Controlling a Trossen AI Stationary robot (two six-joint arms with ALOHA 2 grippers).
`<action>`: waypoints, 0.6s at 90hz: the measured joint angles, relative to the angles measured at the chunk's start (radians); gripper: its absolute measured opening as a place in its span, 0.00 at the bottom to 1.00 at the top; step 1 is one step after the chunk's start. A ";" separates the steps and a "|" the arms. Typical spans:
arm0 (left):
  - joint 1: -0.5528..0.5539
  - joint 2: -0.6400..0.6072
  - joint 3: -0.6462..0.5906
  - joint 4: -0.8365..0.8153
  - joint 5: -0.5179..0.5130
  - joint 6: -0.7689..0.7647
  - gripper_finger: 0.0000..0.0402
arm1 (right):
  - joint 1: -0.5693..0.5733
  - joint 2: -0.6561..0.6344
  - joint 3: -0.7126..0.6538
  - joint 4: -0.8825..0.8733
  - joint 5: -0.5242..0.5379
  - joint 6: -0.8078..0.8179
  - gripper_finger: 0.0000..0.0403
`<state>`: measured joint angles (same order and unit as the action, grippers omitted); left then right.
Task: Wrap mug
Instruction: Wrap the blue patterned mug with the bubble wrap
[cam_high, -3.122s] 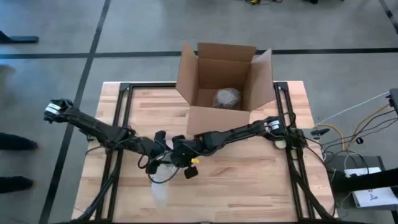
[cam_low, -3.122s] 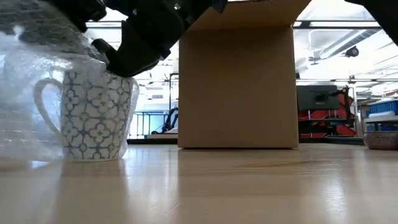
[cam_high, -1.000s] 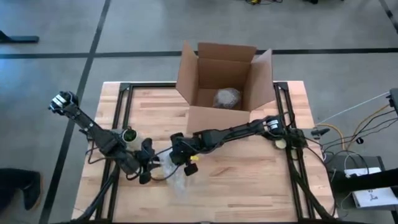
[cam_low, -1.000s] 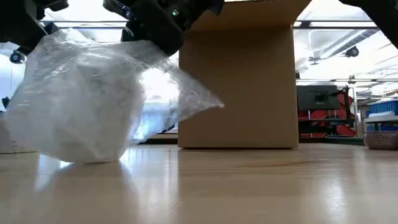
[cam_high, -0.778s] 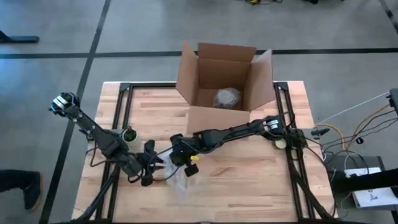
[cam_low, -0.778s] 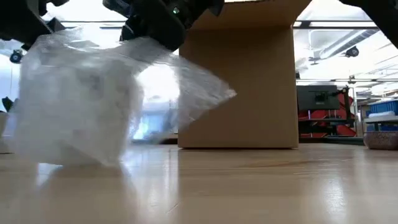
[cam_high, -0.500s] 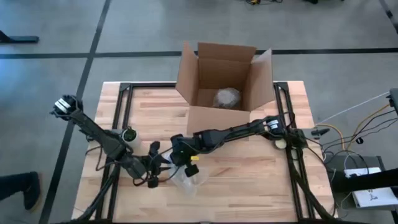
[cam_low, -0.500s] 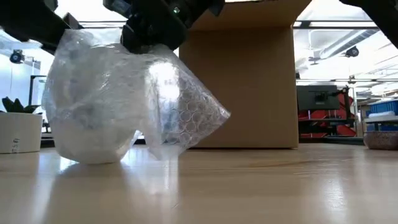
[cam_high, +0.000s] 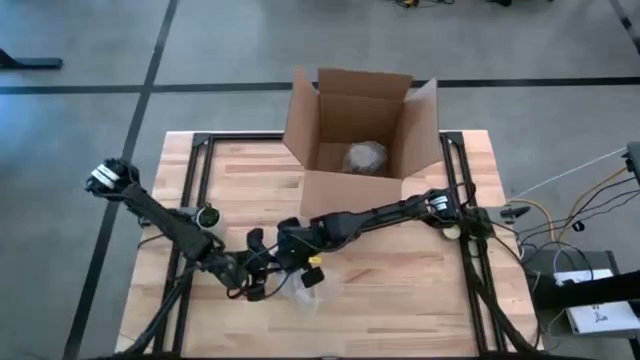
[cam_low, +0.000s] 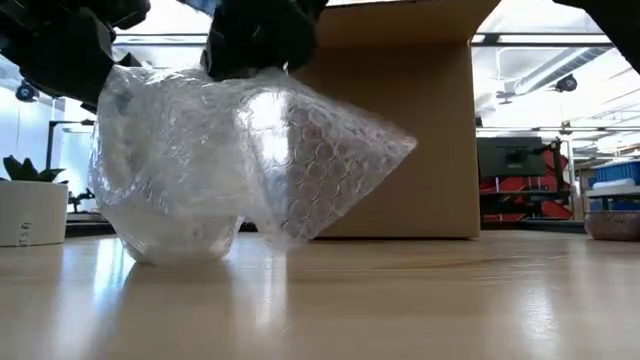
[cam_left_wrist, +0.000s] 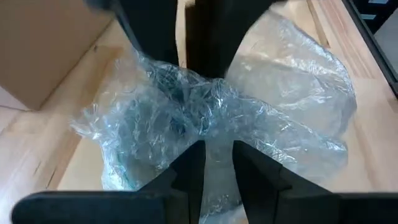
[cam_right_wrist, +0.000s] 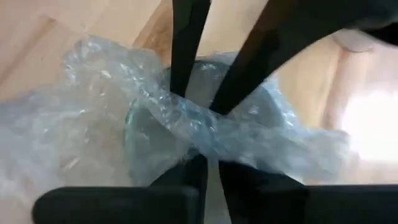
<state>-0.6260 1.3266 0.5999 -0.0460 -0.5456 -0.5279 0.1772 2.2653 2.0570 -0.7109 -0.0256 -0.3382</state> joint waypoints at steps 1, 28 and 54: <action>0.000 -0.001 0.000 -0.001 0.001 0.000 0.18 | 0.000 0.000 0.006 -0.006 0.000 0.000 0.09; 0.002 -0.004 0.041 -0.058 0.008 -0.007 0.18 | -0.001 0.000 0.196 -0.250 0.003 -0.011 0.22; 0.002 -0.002 0.081 -0.132 0.013 -0.008 0.18 | -0.002 0.014 0.254 -0.222 -0.001 0.021 0.16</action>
<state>-0.6239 1.3243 0.6812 -0.1778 -0.5322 -0.5358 0.1751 2.2788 2.3111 -0.9328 -0.0267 -0.3167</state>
